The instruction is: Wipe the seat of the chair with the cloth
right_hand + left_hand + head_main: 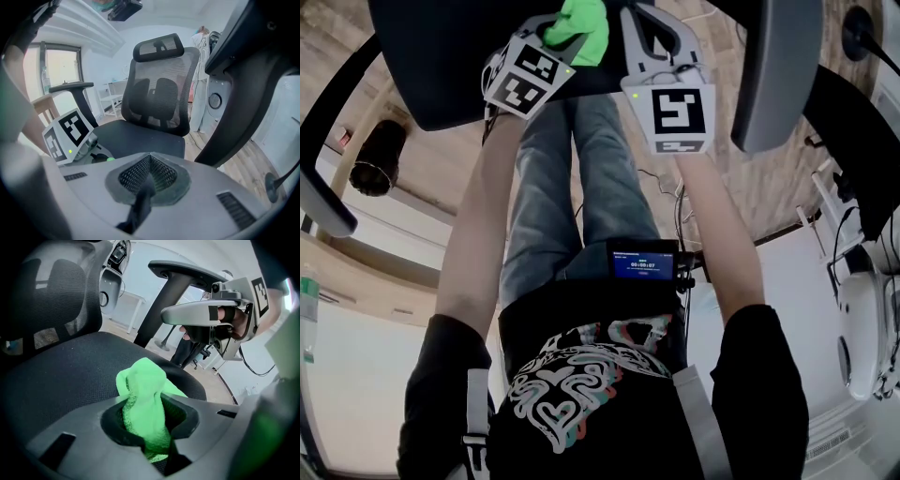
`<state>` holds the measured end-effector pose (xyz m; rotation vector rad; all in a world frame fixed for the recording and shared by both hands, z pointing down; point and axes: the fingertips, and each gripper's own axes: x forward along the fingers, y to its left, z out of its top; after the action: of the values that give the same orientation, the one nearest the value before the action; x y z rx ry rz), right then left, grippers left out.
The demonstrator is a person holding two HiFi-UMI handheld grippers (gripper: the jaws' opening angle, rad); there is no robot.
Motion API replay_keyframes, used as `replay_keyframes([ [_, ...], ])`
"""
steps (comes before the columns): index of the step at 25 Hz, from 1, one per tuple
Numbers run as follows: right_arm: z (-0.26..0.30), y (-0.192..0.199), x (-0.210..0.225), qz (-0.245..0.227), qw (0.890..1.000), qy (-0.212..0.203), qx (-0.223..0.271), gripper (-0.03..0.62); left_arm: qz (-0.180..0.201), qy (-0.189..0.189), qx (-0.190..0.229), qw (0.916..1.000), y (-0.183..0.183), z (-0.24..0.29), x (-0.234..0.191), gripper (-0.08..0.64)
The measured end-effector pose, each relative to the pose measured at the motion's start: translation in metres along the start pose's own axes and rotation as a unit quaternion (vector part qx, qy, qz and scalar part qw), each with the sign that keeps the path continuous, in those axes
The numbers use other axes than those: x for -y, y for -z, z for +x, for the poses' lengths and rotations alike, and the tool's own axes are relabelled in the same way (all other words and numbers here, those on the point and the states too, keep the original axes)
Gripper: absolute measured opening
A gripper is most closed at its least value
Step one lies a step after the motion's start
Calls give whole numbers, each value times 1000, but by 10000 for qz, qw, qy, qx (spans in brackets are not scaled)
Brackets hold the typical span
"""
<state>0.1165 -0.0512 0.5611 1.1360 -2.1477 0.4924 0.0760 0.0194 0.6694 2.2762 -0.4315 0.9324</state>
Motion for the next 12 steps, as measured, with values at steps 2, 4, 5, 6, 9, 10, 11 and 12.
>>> replay_keyframes([
  [2, -2, 0, 0, 86, 10000, 18, -47, 2, 42, 111, 44, 9999, -4, 4, 8, 97],
  [4, -5, -5, 3, 138, 9999, 65, 28, 2, 181, 209, 73, 9996, -10, 9, 17, 97],
  [5, -5, -7, 4, 149, 9998, 80, 38, 2, 262, 244, 71, 9993, -13, 11, 21, 97],
  [6, -5, -8, 4, 150, 9998, 86, 41, 3, 338, 275, 57, 9990, -15, 13, 24, 97],
  [9, -8, -5, 4, 119, 9999, 69, -9, 2, 492, 357, 29, 9981, -18, 17, 31, 98],
  [10, -10, -3, 3, 120, 9998, 60, -114, 2, 512, 372, 19, 9980, -18, 17, 32, 97],
  [11, -11, 0, 3, 120, 9997, 55, -207, 3, 527, 377, 11, 9979, -18, 17, 33, 98],
  [12, -12, 2, 2, 117, 9996, 54, -254, 2, 536, 377, 7, 9979, -18, 17, 32, 98],
])
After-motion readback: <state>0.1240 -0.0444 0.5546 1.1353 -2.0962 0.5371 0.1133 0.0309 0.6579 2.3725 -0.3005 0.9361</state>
